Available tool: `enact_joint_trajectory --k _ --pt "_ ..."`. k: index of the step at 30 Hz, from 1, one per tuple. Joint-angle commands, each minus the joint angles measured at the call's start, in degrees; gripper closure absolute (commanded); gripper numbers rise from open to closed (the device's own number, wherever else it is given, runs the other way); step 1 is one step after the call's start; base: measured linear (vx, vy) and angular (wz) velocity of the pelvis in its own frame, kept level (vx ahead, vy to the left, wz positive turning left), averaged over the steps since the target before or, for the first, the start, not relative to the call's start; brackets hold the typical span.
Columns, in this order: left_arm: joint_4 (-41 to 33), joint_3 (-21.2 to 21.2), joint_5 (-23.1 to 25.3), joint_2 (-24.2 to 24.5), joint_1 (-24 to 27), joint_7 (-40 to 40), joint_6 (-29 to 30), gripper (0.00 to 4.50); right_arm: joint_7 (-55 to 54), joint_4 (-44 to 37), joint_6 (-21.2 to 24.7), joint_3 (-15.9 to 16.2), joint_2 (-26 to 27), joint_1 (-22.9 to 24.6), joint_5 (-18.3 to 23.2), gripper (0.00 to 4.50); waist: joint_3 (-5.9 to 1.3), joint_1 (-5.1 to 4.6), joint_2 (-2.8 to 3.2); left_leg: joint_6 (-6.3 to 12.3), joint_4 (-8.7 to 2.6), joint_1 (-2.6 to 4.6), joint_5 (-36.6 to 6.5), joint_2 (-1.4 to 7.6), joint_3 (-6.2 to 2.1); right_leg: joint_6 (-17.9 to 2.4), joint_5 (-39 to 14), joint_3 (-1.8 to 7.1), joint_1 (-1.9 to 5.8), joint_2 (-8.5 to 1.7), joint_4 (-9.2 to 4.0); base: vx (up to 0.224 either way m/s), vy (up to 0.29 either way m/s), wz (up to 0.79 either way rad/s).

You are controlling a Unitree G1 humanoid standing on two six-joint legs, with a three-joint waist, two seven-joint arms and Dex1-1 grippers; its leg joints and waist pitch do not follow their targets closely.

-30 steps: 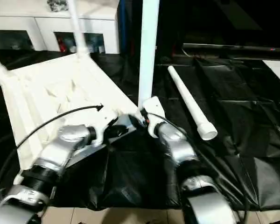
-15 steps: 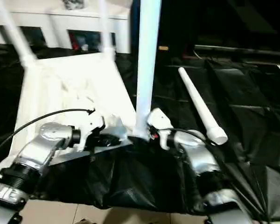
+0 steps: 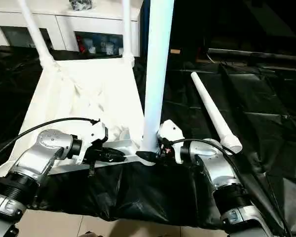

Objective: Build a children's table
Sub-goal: Rotate leg to tighten

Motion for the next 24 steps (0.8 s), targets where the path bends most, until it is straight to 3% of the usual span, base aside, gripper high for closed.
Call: enact_joint_trajectory --k 1,4,6,8,10,14,16,19,20,21,24 --pt "0.2 1.1 1.0 -3.4 -1.4 8.2 -0.1 4.5 -5.0 1.8 0.5 2.2 3.7 0.0 -2.2 1.86 -3.57 -0.19 -0.09 2.27 -3.89 0.85 -13.9 1.24 0.07 -11.3 -16.9 2.51 2.62 -3.98 -4.33 0.0 0.0 0.0" --pt "-0.6 2.9 3.1 -7.1 -1.5 18.8 4.6 4.5 -19.1 8.4 1.5 -0.1 8.6 -2.7 -5.1 1.86 -3.34 -1.06 -0.22 0.09 -4.16 0.8 -15.6 1.13 -0.2 -9.9 -22.5 2.28 2.45 -4.02 -4.56 0.0 0.0 0.0" --pt "-2.0 3.6 3.4 -9.1 -1.1 22.7 7.7 4.5 -25.2 11.2 2.4 -1.5 11.1 -4.2 -5.3 1.86 -3.16 -1.85 -0.16 -0.25 -4.11 0.85 -17.8 0.89 -0.44 -8.2 -27.5 2.06 2.39 -4.18 -5.23 0.0 0.0 0.0" --pt "-2.9 3.8 3.6 -10.3 -0.8 25.0 9.1 4.5 -29.3 13.0 2.8 -2.6 12.8 -5.3 -5.2 1.87 -3.18 -2.23 -0.27 0.38 -4.15 0.43 -18.0 0.75 -0.57 -6.8 -28.7 1.91 2.56 -4.11 -5.6 0.0 0.0 0.0" --pt "-4.0 4.1 4.2 -12.5 -0.5 28.7 10.7 4.5 -35.5 16.1 2.9 -4.3 15.3 -7.3 -5.0 1.87 -3.28 -2.54 -0.24 0.32 -4.06 0.46 -17.9 0.69 -0.64 -6.8 -28.8 1.85 2.34 -4.08 -5.56 0.0 0.0 0.0" --pt "-3.5 3.9 5.1 -15.4 -0.7 32.5 10.0 4.5 -41.3 21.3 0.0 -6.7 18.3 -10.6 -5.5 1.87 -3.51 -2.72 -0.19 1.09 -3.87 0.53 -16.9 0.7 -0.43 -8.0 -24.4 2.03 2.11 -3.94 -5.36 0.0 0.0 0.0" --pt "-3.2 3.4 4.9 -15.5 -0.8 32.0 9.4 4.5 -40.6 21.8 0.0 -7.4 18.6 -11.0 -4.5 1.31 -3.65 -2.74 -0.03 1.48 -3.86 0.36 -16.1 0.73 -0.36 -8.7 -21.3 2.06 2.32 -3.83 -5.06 0.0 0.0 0.0" --pt "-2.6 3.1 4.8 -15.4 -0.9 31.7 8.1 4.5 -39.7 21.3 0.2 -7.5 18.4 -10.9 -3.9 1.08 -3.78 -2.77 0.04 2.14 -3.83 0.18 -14.5 0.84 -0.25 -10.5 -15.9 2.19 2.63 -3.74 -4.47 0.0 0.0 0.0" --pt "-2.3 2.6 4.5 -15.3 -1.0 31.0 6.9 4.5 -40.2 21.2 -0.8 -7.1 18.0 -10.9 -4.5 0.96 -3.81 -2.67 0.37 2.24 -3.82 0.18 -14.0 0.83 -0.27 -11.0 -14.9 2.2 2.72 -3.81 -4.33 0.0 0.0 0.0" --pt "-2.2 2.6 4.5 -15.3 -1.0 30.9 6.7 4.5 -40.3 21.1 -1.0 -7.2 17.9 -10.8 -4.6 0.74 -3.82 -2.7 0.13 2.45 -3.72 0.24 -13.9 0.78 -0.12 -11.2 -14.5 2.22 2.72 -3.8 -4.38 0.0 0.0 0.0" --pt "0.4 2.6 4.4 -16.2 -1.6 30.9 2.6 4.5 -41.9 20.3 -2.9 -8.7 16.6 -10.7 -4.8 0.74 -3.68 -2.47 0.09 2.53 -3.74 0.46 -14.7 0.7 -0.03 -10.5 -17.5 2.21 2.54 -3.82 -4.81 0.0 0.0 0.0"
